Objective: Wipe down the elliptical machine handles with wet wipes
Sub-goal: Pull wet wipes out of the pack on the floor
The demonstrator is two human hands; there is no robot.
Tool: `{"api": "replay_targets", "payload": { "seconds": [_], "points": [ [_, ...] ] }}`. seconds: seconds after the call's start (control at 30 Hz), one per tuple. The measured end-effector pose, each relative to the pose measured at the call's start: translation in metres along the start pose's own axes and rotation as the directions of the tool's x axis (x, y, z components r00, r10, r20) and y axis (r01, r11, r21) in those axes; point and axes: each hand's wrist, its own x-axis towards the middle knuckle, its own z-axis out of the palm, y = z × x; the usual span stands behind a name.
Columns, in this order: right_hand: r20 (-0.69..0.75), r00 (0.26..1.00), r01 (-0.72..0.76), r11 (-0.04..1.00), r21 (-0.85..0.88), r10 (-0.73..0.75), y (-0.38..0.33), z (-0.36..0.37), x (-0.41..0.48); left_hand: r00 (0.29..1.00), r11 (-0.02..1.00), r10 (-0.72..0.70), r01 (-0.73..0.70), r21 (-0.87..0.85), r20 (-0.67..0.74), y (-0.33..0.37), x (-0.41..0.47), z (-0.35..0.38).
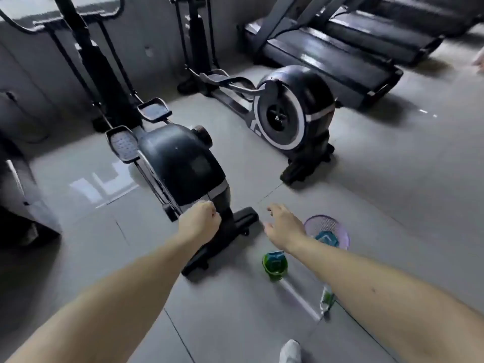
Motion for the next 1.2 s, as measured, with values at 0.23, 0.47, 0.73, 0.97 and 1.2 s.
{"api": "replay_targets", "payload": {
  "seconds": [0.23,0.47,0.73,0.97,1.2],
  "points": [
    [0.046,0.97,-0.24,0.969,0.067,0.237,0.143,0.04,0.008,0.984,0.995,-0.1,0.096,0.03,0.147,0.059,0.041,0.111],
    [0.08,0.886,-0.463,0.861,0.209,0.457,0.251,0.136,0.037,0.945,0.973,-0.213,0.228,-0.032,0.249,0.058,0.088,0.243],
    [0.077,0.847,-0.528,0.811,0.251,0.527,0.36,0.324,0.115,0.926,0.983,-0.101,0.15,-0.109,0.365,-0.013,0.145,0.477],
    [0.01,0.878,-0.461,0.842,0.279,0.478,0.459,0.489,0.191,0.904,0.987,0.129,-0.078,-0.139,0.408,-0.074,0.195,0.678],
    [-0.098,0.928,-0.323,0.905,0.277,0.361,0.52,0.56,0.25,0.826,0.943,0.325,-0.321,-0.09,0.46,-0.086,0.221,0.784]
  ]
}}
